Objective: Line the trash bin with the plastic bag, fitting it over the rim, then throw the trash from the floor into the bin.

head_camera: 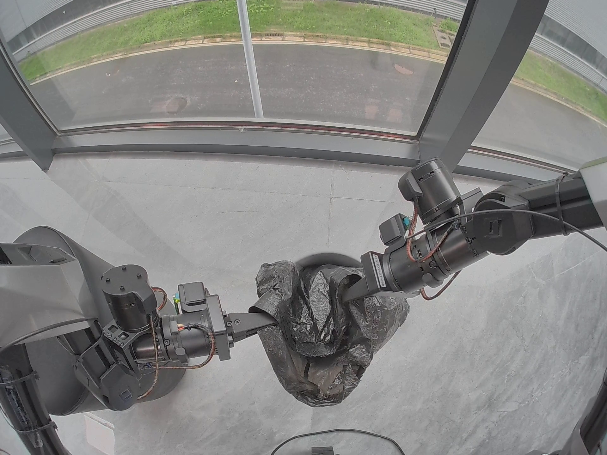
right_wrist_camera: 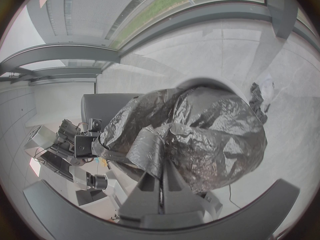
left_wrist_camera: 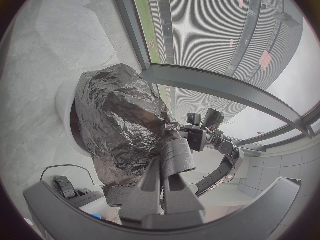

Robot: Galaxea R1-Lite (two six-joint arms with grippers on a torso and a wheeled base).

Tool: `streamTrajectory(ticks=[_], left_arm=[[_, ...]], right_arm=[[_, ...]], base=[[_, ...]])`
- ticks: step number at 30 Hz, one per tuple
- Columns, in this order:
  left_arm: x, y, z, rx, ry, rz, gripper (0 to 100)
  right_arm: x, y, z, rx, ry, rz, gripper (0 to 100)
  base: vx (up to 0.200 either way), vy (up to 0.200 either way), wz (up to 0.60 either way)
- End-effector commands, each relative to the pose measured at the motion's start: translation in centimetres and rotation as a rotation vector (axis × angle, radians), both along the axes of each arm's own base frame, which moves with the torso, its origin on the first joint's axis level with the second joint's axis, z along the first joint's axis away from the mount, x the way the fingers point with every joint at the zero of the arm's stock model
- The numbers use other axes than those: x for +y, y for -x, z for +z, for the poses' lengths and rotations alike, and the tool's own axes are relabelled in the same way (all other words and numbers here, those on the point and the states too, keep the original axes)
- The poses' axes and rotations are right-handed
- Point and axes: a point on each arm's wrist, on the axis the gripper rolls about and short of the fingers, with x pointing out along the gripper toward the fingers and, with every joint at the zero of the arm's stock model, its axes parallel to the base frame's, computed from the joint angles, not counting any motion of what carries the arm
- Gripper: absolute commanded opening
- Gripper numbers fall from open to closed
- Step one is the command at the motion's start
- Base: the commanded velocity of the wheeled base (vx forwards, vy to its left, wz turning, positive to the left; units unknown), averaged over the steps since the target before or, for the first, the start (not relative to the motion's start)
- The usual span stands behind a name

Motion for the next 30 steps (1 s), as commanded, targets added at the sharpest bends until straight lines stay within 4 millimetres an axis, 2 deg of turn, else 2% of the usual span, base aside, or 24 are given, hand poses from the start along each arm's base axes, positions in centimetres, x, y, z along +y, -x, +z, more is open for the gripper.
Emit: streamTrajectory(ticks=[1, 7, 15, 21, 30], left_arm=[[0.0, -0.4, 0.1, -0.028, 0.000, 0.007, 0], [0.2, -1.2, -0.1, -0.062, -0.010, 0.023, 0], [1.3, -2.4, 0.0, -0.123, -0.023, 0.071, 0], [2.6, -3.0, 0.3, -0.142, -0.022, 0.114, 0], [2.4, -2.9, 0.1, -0.133, -0.026, 0.107, 0]], right_arm=[[0.6, -1.0, -2.2, -0.011, -0.003, -0.001, 0], [1.4, -2.1, -4.5, -0.115, 0.002, -0.046, 0], [1.9, -2.8, -6.0, -0.218, -0.050, -0.058, 0], [2.2, -3.4, -7.6, -0.227, -0.019, -0.089, 0], [2.5, -4.1, -9.2, -0.262, -0.021, -0.110, 0]], base=[[0.000, 0.000, 0.00], [0.000, 0.000, 0.00], [0.000, 0.000, 0.00], [0.000, 0.000, 0.00], [0.000, 0.000, 0.00]])
